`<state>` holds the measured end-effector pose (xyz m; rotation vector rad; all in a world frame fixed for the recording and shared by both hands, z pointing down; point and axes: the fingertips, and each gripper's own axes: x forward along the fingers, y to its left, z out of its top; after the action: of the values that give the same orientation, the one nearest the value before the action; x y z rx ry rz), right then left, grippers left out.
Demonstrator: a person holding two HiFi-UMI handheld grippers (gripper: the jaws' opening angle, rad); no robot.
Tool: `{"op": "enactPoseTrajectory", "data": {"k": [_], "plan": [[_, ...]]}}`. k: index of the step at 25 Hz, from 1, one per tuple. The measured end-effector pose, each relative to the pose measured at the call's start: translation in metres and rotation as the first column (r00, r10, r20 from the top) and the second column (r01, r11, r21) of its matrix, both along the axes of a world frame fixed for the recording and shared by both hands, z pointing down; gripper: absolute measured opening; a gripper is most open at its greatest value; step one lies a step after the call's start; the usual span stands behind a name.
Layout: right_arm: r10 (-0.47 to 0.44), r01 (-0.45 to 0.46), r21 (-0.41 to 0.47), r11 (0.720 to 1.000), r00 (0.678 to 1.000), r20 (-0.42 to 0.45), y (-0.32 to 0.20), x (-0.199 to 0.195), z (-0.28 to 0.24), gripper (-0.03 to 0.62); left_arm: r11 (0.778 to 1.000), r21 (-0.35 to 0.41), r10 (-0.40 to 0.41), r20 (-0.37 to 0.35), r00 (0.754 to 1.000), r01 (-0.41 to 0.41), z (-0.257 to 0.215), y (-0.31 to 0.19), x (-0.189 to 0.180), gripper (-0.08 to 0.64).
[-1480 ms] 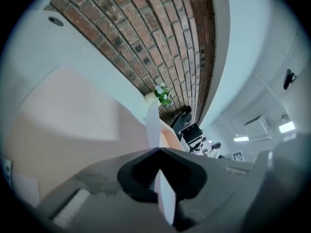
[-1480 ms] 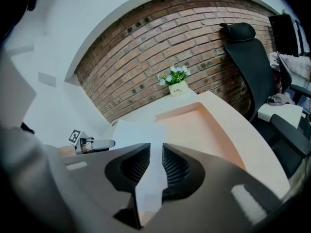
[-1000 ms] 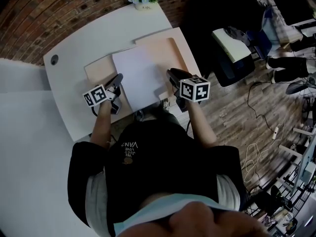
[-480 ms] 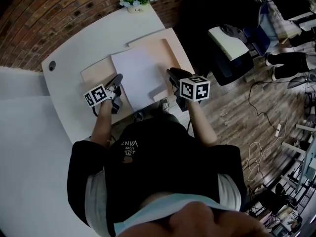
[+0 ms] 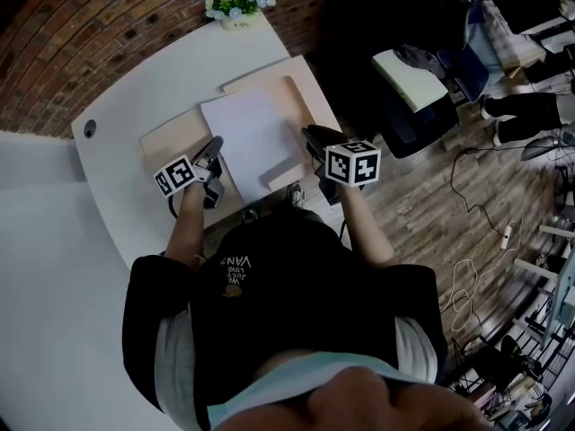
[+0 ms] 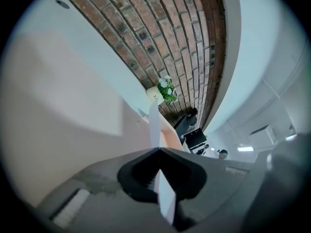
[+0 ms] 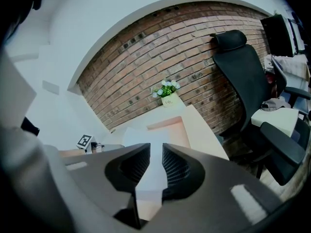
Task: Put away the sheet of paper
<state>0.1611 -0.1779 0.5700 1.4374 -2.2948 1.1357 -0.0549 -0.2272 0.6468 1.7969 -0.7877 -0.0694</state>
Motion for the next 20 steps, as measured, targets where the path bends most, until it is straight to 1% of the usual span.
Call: {"op": "enactPoseTrajectory", "data": {"k": [4, 10, 20], "plan": [[-0.008, 0.008, 0.004, 1.0, 1.0, 0.002, -0.003, 0.005, -0.001, 0.075, 1.0, 0.002, 0.011, 0.004, 1.0, -0.011, 0.0, -0.004, 0.012, 0.0], [-0.013, 0.013, 0.015, 1.0, 1.0, 0.003, -0.009, 0.014, -0.004, 0.075, 0.999, -0.025, 0.027, -0.004, 1.0, -0.027, 0.004, -0.006, 0.03, 0.0], [-0.033, 0.033, 0.02, 0.999, 0.999, 0.005, -0.015, 0.029, -0.002, 0.075, 0.999, -0.038, 0.001, -0.016, 1.0, -0.001, 0.005, -0.01, 0.049, 0.0]]}}
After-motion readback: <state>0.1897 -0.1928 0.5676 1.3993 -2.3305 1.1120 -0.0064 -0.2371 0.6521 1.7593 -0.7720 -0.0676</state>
